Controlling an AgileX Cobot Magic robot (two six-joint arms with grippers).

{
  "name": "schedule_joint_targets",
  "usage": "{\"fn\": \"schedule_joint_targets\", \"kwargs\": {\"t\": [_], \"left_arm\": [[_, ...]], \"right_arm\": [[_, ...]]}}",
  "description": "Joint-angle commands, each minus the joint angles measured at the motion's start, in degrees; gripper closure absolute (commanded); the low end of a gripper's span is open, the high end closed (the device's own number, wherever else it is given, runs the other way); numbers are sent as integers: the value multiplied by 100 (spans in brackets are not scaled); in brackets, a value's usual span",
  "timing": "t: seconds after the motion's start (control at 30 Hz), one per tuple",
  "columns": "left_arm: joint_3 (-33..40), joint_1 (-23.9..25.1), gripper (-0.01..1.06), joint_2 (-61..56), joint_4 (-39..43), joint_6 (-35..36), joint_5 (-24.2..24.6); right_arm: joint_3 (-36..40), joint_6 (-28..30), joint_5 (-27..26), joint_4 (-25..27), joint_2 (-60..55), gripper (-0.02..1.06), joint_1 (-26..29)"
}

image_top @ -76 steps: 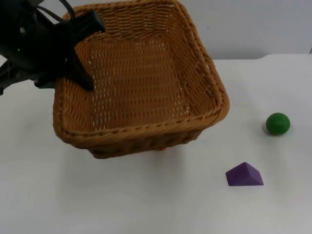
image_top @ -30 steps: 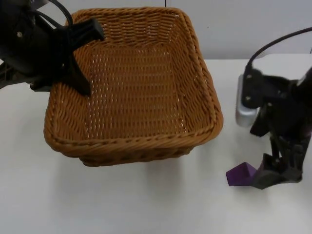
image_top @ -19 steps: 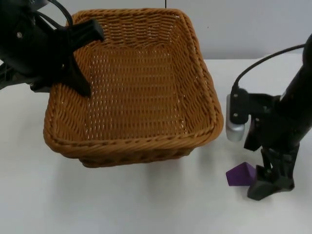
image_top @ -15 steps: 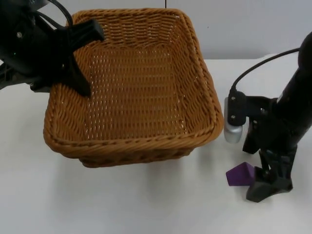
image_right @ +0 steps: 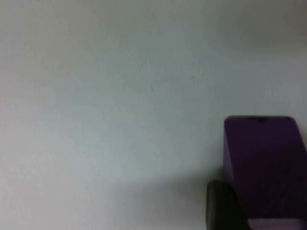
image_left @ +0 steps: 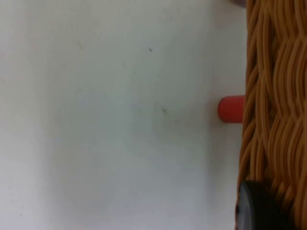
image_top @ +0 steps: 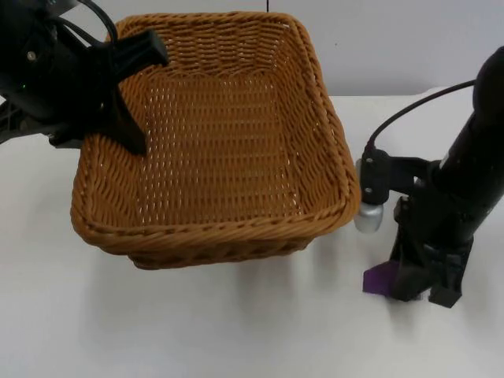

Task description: Pick up the basket with the left hand and place the triangular block into the basket with the right hand.

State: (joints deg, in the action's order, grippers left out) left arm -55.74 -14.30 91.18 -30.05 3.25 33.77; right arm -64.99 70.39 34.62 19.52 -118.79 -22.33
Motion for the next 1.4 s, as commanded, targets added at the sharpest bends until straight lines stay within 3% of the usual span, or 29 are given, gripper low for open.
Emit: {"fn": "schedule_joint_targets", "kwargs": {"t": [0.0,0.13,0.2,0.23,0.37,0.73,0.83,0.93,1.2,1.37], "left_arm": [[8,-34,105,-95,-87,3,-110],[8,-34,105,-95,-87,3,-110],[8,-34,105,-95,-87,3,-110],[8,-34,105,-95,-87,3,-110],[8,-34,105,-95,-87,3,-62],[8,-34,105,-95,-77,3,20],[8,-34,105,-95,-77,3,31],[8,-34,105,-95,-77,3,31],[8,-34,105,-95,-90,3,19],[8,-49,105,-95,-92,3,40]], "right_arm": [[-15,-183,7,7,17,104,-69],[-15,-397,-52,-16,38,105,-82],[-15,-1069,-267,-29,50,105,-69],[-15,-1069,-267,-29,50,105,-69],[-15,-2600,-616,-299,134,105,11],[-15,-4266,-1501,-335,1172,105,114],[-15,-4788,-1613,-619,1517,105,173],[-15,-5574,-1643,-1280,2015,105,173],[-15,-5746,-1160,-1179,3048,105,160],[-15,-5746,-781,-1189,3600,105,-148]]}}
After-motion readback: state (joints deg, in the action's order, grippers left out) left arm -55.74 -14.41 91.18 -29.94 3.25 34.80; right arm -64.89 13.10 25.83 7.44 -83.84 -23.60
